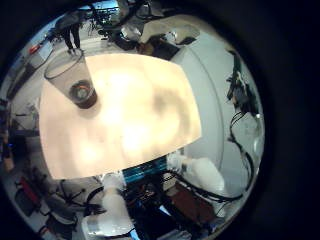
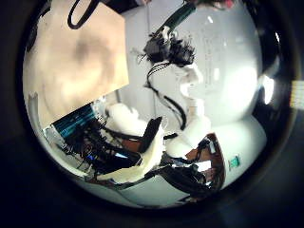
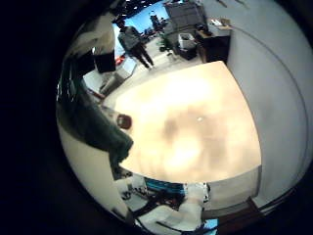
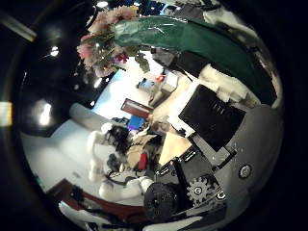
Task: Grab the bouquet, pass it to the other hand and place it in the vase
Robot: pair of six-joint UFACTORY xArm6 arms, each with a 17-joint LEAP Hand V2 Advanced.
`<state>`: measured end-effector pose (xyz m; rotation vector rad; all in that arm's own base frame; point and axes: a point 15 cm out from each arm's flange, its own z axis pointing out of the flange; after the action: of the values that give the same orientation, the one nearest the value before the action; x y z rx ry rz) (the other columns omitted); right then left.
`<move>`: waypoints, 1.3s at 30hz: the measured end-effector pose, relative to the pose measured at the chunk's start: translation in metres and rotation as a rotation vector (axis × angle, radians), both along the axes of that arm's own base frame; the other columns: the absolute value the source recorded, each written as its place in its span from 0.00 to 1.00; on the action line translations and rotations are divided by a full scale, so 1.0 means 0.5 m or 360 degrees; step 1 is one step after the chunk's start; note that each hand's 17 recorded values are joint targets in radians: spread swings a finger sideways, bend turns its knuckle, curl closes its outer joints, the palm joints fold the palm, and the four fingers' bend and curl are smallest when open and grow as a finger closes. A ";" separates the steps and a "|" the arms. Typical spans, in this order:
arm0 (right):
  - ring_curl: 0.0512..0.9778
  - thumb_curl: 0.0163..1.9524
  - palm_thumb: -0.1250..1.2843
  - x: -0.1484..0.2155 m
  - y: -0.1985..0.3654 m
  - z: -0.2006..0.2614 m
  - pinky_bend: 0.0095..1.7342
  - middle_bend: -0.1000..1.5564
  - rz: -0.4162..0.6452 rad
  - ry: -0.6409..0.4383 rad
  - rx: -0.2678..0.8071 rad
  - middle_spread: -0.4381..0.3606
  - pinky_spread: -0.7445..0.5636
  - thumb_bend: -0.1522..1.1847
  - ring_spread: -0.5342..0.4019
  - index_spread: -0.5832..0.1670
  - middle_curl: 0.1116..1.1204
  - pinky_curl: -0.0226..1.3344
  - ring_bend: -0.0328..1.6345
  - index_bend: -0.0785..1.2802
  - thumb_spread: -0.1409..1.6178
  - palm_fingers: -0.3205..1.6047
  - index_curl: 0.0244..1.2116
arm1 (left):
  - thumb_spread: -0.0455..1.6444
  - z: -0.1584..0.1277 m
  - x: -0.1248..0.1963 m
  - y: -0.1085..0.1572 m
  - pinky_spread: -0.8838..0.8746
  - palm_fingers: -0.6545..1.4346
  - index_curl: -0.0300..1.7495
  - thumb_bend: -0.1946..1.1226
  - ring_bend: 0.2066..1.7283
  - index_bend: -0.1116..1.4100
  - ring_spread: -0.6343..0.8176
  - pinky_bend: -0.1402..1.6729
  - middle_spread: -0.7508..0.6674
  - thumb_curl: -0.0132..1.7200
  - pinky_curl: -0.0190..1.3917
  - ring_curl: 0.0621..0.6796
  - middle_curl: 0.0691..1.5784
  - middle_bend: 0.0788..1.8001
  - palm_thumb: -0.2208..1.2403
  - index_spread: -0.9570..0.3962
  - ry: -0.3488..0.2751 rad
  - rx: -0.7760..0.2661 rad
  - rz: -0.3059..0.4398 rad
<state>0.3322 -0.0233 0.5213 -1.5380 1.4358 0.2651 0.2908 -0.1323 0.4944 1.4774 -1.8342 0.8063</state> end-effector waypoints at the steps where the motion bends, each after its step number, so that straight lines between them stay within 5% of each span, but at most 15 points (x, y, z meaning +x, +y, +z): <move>1: 0.67 0.56 0.89 -0.008 0.011 0.006 0.80 0.89 0.0040 -0.0004 0.0036 0.42 0.43 0.14 0.38 0.50 0.61 0.48 0.89 0.96 0.56 0.77 0.64 | 0.66 0.010 0.011 0.002 0.85 0.40 0.22 0.13 0.15 0.18 0.81 0.27 0.79 0.18 0.14 0.26 0.17 0.07 0.28 0.79 -0.0011 -0.0057 0.0023; 8: 0.67 0.58 0.89 -0.064 0.090 0.031 0.78 0.89 0.0323 -0.0026 0.0180 0.42 0.43 0.14 0.38 0.51 0.60 0.51 0.89 0.96 0.56 0.77 0.63 | 0.65 0.061 0.059 -0.009 0.84 0.40 0.21 0.13 0.16 0.18 0.80 0.28 0.78 0.18 0.14 0.26 0.18 0.08 0.29 0.80 -0.0017 -0.0388 0.0085; 20: 0.67 0.62 0.90 -0.120 0.243 0.046 0.76 0.90 0.0653 -0.0066 0.0172 0.42 0.42 0.13 0.38 0.51 0.59 0.56 0.89 0.97 0.56 0.77 0.61 | 0.62 0.086 0.059 -0.061 0.83 0.39 0.20 0.13 0.18 0.18 0.80 0.29 0.78 0.19 0.14 0.26 0.19 0.08 0.33 0.80 -0.0003 -0.0518 -0.0027; 39: 0.67 0.66 0.90 -0.098 0.303 -0.035 0.73 0.91 0.0696 -0.0002 0.0026 0.42 0.42 0.12 0.38 0.51 0.57 0.62 0.89 0.98 0.56 0.77 0.60 | 0.59 0.162 -0.027 -0.107 0.79 0.42 0.18 0.12 0.22 0.18 0.77 0.34 0.70 0.20 0.14 0.26 0.20 0.11 0.36 0.81 0.0040 -0.0787 -0.0324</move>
<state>0.2833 0.1279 0.5036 -1.8271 1.0790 0.5342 0.2773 -0.1857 0.5752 0.9674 -1.5838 1.0394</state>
